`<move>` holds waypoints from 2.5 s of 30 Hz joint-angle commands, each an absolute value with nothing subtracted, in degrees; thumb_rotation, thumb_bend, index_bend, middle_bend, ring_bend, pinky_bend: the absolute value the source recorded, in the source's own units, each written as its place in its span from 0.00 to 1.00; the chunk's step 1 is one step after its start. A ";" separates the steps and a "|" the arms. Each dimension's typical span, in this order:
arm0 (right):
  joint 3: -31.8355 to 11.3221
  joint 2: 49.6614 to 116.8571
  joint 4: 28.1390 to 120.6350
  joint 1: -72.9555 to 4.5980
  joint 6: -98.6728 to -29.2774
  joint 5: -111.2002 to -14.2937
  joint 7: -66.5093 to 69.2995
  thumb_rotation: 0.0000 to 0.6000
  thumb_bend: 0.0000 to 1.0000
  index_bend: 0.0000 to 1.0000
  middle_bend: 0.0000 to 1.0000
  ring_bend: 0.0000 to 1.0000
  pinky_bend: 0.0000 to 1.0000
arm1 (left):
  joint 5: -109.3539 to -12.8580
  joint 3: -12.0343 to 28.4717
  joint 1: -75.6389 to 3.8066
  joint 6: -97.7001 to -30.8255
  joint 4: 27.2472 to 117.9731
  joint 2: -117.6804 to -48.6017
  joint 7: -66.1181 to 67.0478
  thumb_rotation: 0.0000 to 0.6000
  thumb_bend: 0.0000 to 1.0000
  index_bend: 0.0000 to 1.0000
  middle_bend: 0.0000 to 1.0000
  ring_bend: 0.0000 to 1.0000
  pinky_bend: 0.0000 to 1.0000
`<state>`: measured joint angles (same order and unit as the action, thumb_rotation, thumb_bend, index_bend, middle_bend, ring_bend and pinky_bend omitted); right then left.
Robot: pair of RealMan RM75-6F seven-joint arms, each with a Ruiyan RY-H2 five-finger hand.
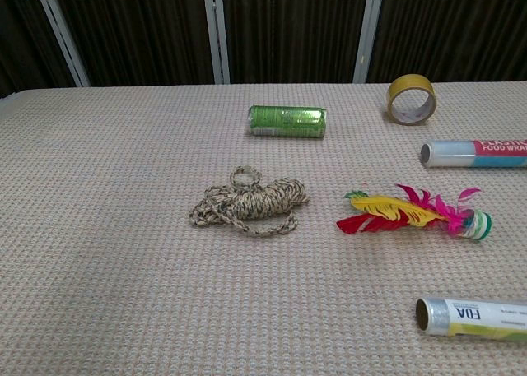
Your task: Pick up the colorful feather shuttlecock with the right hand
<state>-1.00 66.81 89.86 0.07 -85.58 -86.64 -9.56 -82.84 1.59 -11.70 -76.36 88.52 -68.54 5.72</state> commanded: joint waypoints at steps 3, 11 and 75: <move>-1.05 66.89 89.89 -0.01 -85.50 -86.57 -9.64 1.00 0.01 0.00 0.00 0.00 0.00 | -82.53 1.56 -11.83 -75.85 88.36 -68.69 5.81 1.00 0.15 0.00 0.00 0.00 0.00; -1.33 68.71 89.63 -1.15 -85.01 -87.69 -10.87 1.00 0.01 0.00 0.00 0.00 0.00 | -82.77 1.42 -11.75 -76.20 89.14 -68.98 6.96 1.00 0.15 0.00 0.00 0.00 0.00; -9.18 86.35 85.92 -30.09 -60.40 -77.96 -23.14 1.00 0.31 0.71 0.13 0.00 0.00 | -78.48 2.74 -11.87 -74.29 87.36 -68.78 5.35 1.00 0.15 0.00 0.00 0.00 0.00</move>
<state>-9.73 88.45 83.68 -31.32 -58.33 -77.06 -22.04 -78.30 2.84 -11.95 -74.14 87.24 -68.85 5.43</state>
